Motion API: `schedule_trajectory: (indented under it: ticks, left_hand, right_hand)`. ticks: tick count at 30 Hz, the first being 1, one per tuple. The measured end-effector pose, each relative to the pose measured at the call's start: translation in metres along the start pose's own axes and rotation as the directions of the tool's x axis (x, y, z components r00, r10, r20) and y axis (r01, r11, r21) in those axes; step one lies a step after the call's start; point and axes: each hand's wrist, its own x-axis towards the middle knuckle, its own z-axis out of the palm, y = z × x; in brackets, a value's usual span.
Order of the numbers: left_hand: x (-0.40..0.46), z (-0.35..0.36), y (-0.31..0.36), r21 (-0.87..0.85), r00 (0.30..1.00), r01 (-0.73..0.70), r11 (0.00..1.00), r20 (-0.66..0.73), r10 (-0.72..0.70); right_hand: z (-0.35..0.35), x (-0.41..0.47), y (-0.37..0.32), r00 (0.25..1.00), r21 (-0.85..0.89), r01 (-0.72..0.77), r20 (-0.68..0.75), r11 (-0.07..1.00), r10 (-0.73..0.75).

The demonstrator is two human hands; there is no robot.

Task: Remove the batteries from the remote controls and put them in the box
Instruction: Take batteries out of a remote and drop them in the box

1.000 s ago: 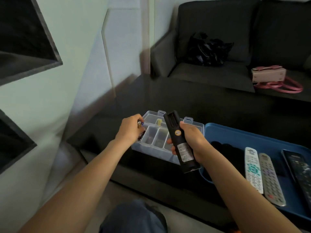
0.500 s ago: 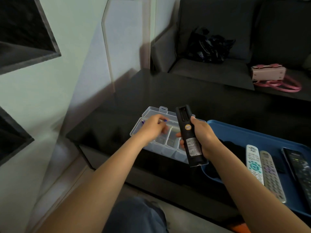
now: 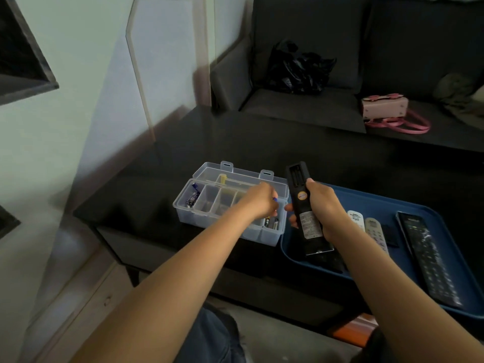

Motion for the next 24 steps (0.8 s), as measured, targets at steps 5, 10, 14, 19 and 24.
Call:
schedule_trajectory:
  ticks: [5, 10, 14, 19, 24]
  left_hand:
    - [-0.002, 0.009, 0.012, 0.153, 1.0, 0.009, 0.988, -0.026, -0.005]
    - [-0.004, 0.011, 0.017, 0.165, 0.999, 0.004, 0.986, -0.04, 0.002]
    - [-0.002, 0.012, 0.016, 0.227, 0.998, -0.006, 0.974, -0.059, 0.02]
    - [-0.005, 0.002, 0.002, 0.165, 0.977, -0.056, 0.985, -0.194, 0.088]
    - [-0.025, -0.03, -0.028, 0.116, 0.89, -0.118, 0.986, -0.428, 0.157]
  right_hand:
    - [-0.009, -0.008, -0.003, 1.0, 0.032, 0.005, 0.003, 0.999, -0.005]
    - [-0.015, -0.009, -0.001, 1.0, 0.009, 0.004, 0.018, 1.0, -0.005]
    - [-0.014, -0.008, 0.001, 0.999, -0.005, 0.002, 0.043, 1.0, -0.002]
    - [-0.009, -0.011, 0.0, 0.996, 0.0, 0.007, 0.084, 1.0, -0.007]
    - [0.017, -0.017, -0.001, 0.992, 0.056, -0.035, 0.121, 0.998, 0.028]
